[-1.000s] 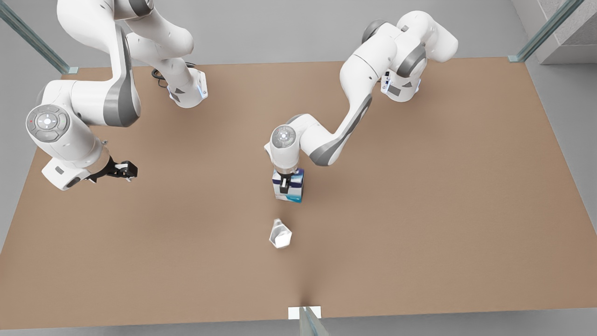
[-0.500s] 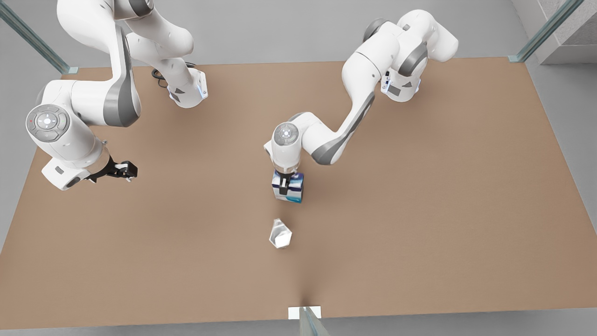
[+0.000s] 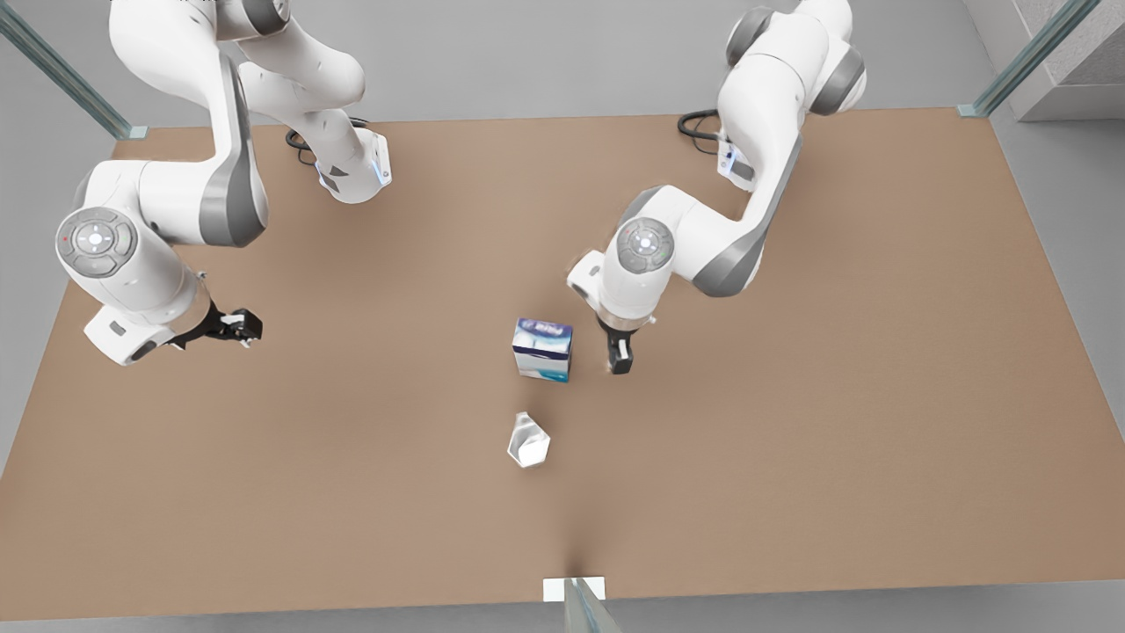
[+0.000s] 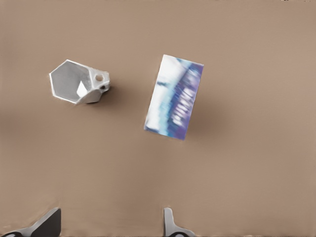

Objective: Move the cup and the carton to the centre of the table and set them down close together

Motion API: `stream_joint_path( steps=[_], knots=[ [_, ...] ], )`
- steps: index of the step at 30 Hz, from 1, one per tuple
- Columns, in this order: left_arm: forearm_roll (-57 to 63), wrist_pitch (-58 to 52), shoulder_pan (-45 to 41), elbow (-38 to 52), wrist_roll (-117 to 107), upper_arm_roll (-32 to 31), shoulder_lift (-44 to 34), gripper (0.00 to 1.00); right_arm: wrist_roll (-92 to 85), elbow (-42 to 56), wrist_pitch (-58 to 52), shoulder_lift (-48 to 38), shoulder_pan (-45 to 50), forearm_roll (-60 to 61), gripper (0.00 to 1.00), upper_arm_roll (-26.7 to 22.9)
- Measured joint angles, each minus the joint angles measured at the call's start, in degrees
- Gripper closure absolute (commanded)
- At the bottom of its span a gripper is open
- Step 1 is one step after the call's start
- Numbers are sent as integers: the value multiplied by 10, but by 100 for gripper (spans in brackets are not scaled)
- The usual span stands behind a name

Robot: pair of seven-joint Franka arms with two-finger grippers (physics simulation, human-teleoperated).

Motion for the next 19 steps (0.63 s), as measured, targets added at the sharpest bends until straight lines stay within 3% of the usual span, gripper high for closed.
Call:
stream_joint_path(
  steps=[2,5,7,10,12,19],
  knots=[
    [9,-37,19,0,-193,7,-16,0,0,1,-1,2,-2,0,0,-1],
    [32,-73,139,-11,-413,8,-46,0,0,1,-1,1,-2,1,0,-1],
    [59,-49,235,-37,-435,6,-68,0,0,1,-2,1,-2,1,0,-1],
    [73,52,306,-211,-470,6,-184,0,0,2,-6,2,-1,4,0,-1],
    [77,50,380,-215,-470,-13,-189,0,0,2,-8,2,-2,4,0,-1],
    [72,29,310,-196,-424,-23,-167,0,0,2,-8,2,-1,5,0,-1]
  ],
)
